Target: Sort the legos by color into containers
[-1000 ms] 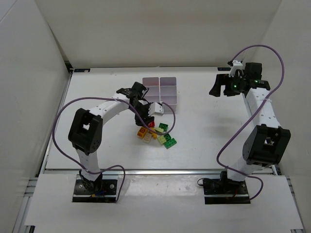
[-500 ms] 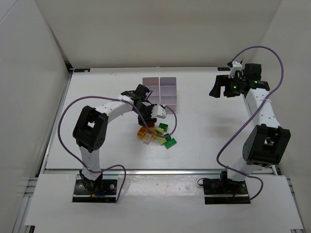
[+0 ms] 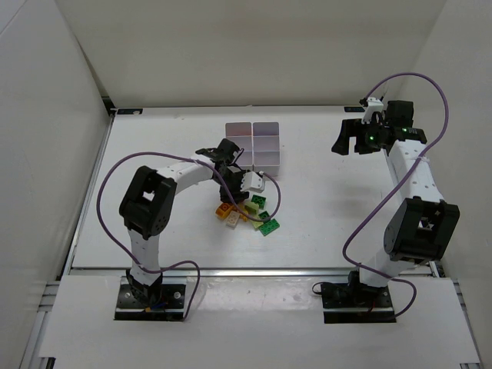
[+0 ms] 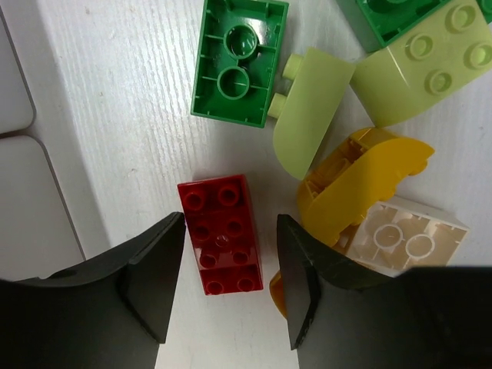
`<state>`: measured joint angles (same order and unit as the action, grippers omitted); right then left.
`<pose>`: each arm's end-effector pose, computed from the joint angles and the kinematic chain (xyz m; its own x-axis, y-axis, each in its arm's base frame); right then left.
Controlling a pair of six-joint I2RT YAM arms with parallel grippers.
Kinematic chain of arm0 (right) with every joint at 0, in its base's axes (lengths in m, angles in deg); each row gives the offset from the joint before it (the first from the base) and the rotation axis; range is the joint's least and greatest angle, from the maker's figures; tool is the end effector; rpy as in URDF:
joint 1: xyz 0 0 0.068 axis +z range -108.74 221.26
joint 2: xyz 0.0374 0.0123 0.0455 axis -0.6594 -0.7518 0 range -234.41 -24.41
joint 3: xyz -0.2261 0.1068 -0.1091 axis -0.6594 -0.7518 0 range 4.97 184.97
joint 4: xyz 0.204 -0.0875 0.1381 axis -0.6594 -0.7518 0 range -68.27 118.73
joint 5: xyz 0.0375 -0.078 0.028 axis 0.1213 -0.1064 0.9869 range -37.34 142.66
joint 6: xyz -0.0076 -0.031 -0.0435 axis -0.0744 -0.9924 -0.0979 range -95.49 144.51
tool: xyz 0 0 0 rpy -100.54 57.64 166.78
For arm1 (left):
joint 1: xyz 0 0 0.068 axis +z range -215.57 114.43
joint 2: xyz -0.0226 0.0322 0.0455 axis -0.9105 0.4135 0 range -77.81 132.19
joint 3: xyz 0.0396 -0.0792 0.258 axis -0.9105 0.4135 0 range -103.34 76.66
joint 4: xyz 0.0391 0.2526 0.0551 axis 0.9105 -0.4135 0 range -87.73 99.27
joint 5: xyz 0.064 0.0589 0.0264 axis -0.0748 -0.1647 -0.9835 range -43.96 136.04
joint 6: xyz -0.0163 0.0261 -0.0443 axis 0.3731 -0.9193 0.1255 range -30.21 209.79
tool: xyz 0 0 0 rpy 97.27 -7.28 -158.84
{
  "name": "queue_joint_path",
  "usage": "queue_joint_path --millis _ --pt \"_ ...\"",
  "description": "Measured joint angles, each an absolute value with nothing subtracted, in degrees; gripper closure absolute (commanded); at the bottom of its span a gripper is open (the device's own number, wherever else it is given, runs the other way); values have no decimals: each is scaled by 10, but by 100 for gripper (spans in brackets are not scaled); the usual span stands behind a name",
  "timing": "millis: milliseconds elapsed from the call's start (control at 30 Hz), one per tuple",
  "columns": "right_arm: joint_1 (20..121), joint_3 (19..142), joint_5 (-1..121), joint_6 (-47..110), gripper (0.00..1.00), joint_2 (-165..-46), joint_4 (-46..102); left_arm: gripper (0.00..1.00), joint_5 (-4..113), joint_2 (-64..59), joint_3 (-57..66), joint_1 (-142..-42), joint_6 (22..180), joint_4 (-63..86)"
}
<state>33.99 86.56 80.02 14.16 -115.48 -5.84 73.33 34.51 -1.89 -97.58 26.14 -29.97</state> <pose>0.3516 -0.0284 0.3227 -0.6398 -0.0794 -0.7645 -0.3357 0.9236 0.1850 0.3204 -0.2195 0.1703 0.1640 0.8366 -0.5227 0.9862 -0.1513 0.0673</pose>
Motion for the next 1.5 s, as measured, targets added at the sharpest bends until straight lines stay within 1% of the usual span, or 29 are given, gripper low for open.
queue_joint_path --millis 67,100,167,233,300,333,367,533,633,833,1033,1133,1300,1500 --pt "340 866 800 141 1 -1155 -58 41 729 345 -16 -976 262 -297" --pt "340 866 800 140 1 -1155 -58 45 727 346 -16 -976 262 -297" --pt "340 866 800 140 1 -1155 -58 49 722 349 -16 -976 263 -295" --pt "340 866 800 140 1 -1155 -58 58 718 353 -16 -976 265 -294" --pt "340 866 800 140 1 -1156 -58 62 716 354 -16 -976 268 -293" --pt "340 866 800 140 1 -1156 -58 66 715 354 -16 -976 272 -292" --pt "340 866 800 140 1 -1157 -58 68 715 354 -16 -976 274 -292" --pt "340 867 800 140 1 -1157 -58 70 713 350 -16 -976 302 -291" --pt "340 867 801 140 1 -1157 -58 71 713 336 -26 -976 349 -298" --pt "340 867 809 152 1 -1157 -58 72 700 282 -133 -971 514 -277" --pt "340 890 820 164 1 -1173 -58 74 621 230 -186 -948 657 -209" --pt "340 907 824 166 1 -1188 -58 73 588 243 -199 -933 687 -196" --pt "342 916 827 166 1 -1194 -58 70 562 308 -231 -904 710 -196" --pt "343 916 827 166 1 -1194 -58 67 560 405 -314 -879 717 -211"
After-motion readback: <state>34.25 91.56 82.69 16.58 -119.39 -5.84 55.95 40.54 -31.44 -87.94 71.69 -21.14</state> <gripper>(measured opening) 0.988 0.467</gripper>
